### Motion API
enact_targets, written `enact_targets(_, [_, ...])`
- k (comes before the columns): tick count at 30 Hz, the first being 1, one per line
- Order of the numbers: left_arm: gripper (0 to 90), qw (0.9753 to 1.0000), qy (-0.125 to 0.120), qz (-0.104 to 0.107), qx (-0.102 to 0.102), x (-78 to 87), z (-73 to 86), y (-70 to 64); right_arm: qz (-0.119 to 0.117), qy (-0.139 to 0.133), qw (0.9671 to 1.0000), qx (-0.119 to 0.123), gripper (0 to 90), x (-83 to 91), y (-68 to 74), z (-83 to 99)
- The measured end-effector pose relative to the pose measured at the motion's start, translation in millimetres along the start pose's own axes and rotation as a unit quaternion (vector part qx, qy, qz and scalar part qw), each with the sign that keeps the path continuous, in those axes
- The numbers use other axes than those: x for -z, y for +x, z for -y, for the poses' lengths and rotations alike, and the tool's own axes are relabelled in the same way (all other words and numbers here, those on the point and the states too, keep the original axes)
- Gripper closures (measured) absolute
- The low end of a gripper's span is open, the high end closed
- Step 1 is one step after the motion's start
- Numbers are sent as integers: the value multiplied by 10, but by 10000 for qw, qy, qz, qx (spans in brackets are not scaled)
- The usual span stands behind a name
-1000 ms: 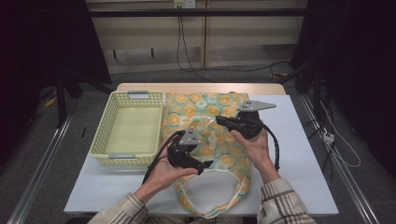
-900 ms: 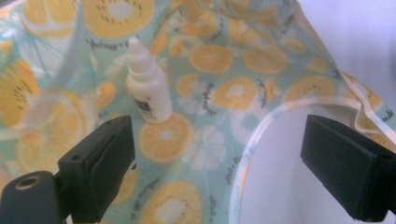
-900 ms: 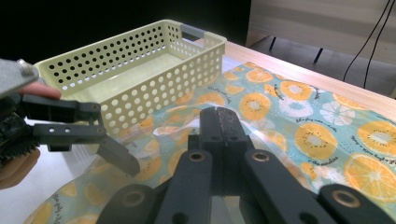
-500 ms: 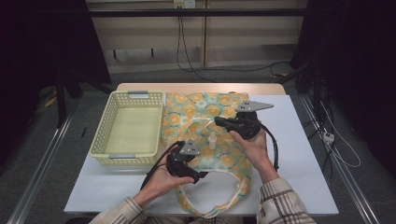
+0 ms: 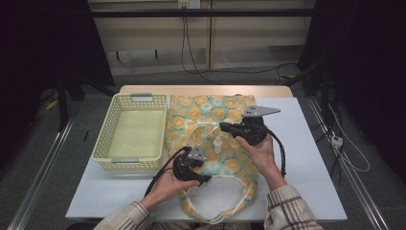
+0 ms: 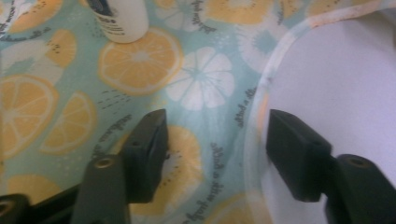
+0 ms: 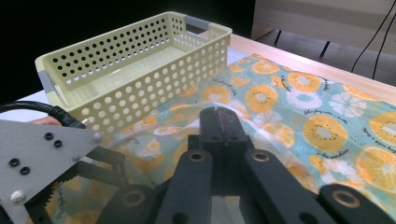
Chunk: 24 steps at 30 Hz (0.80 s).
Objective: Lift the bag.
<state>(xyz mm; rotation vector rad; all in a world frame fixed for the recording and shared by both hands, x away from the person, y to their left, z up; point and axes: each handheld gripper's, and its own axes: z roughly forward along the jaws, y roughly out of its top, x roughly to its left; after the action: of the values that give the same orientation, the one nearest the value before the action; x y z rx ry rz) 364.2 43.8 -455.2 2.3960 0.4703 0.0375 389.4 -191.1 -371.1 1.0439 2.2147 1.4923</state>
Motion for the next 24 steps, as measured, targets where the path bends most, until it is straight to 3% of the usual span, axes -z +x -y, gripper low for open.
enact_targets(1, [411, 9999, 91, -19, -115, 5, -6, 13, 0, 0, 10000, 9, 900, 0, 3, 2])
enact_targets(3, [432, 9999, 104, -46, -94, 3, -14, 11, 16, 31, 10000, -1, 900, -8, 10, 12])
enact_targets(6, [495, 10000, 17, -50, 67, 9, -10, 37, 13, 54, 10000, -14, 900, -29, 12, 20])
enact_targets(8, [613, 9998, -8, -39, 182, 31, 10, 114, 5, 55, 10000, -17, 900, -33, 15, 20])
enact_targets(9, [677, 9993, -136, -30, 352, 25, 28, 137, 7, 68, 10000, -3, 900, -33, 14, 20])
enact_targets(14, [761, 9994, -33, -66, 328, 31, 15, 164, 9, 66, 10000, -34, 900, -36, -4, 37])
enact_targets(18, [888, 9981, -157, 92, 585, 21, 33, 209, 23, 58, 10000, -36, 900, -25, -7, 35])
enact_targets(21, [900, 9977, -166, 90, 659, 19, 28, 210, 30, 53, 10000, -44, 900, -9, -19, 44])
enact_targets(24, [900, 9981, -82, 29, 609, 23, 1, 188, 69, 100, 9999, -55, 900, -5, -40, 60])
